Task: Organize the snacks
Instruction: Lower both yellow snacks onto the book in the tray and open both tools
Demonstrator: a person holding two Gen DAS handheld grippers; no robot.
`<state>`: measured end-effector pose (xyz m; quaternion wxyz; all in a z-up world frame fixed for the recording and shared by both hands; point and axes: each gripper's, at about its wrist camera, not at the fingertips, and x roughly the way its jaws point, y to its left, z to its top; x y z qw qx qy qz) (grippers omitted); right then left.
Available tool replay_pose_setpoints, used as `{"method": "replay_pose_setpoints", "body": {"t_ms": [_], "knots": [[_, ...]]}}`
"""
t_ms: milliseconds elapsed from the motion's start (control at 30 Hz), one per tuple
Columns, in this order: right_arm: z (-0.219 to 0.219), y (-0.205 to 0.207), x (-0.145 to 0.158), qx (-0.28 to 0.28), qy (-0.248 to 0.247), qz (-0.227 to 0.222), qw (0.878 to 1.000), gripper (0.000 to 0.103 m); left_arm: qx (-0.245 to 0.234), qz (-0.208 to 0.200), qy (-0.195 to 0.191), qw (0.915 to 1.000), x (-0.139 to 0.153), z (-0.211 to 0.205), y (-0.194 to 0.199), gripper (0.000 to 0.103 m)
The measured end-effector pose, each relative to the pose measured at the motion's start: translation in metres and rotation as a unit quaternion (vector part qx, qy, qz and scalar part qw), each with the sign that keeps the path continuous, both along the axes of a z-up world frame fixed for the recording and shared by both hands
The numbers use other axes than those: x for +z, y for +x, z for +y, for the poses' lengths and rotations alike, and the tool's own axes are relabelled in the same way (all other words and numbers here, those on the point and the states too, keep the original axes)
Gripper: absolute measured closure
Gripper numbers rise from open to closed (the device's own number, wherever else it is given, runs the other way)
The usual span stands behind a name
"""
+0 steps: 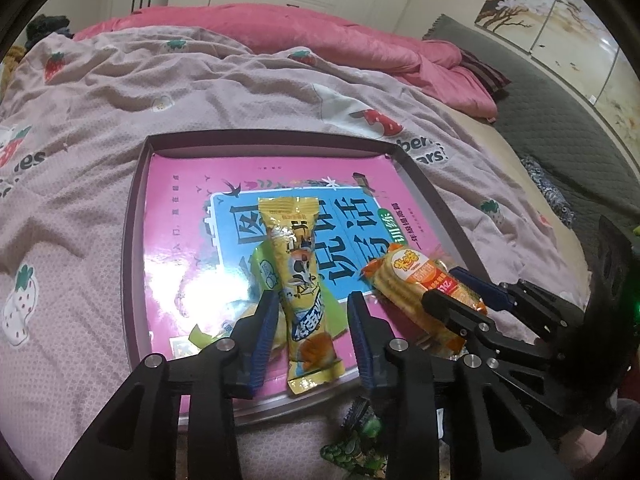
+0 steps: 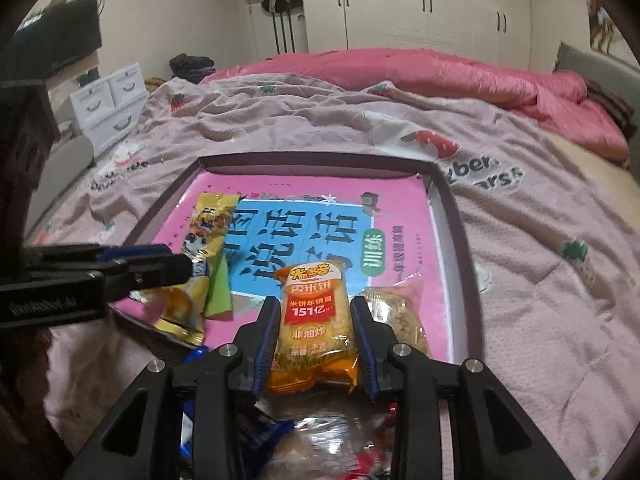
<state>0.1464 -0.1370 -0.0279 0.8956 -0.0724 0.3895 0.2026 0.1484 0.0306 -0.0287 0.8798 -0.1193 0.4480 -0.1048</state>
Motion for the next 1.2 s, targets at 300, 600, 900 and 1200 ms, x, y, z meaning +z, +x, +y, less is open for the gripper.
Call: {"method": "replay_pose_setpoints", "body": {"t_ms": [300,600,900,1200], "knots": [[-0.004,0.016,-0.007,-0.016,-0.011,-0.01,1.0,0.067,-0.003,-0.003,-0.002,1.0,0.006,-0.002,-0.006,0.056],[-0.012,0.014,0.004,-0.022,0.007,-0.017,1.0,0.059,-0.002,-0.011,0.002,0.9999,0.016,-0.001,-0.011,0.047],[-0.022,0.009,0.02,-0.03,0.029,-0.021,0.999,0.055,-0.001,-0.021,0.004,0.9998,0.027,0.001,-0.016,0.041],[-0.037,-0.005,0.039,-0.041,0.05,-0.031,0.997,0.054,-0.005,-0.035,0.003,0.9994,0.04,0.001,-0.026,0.034]]}}
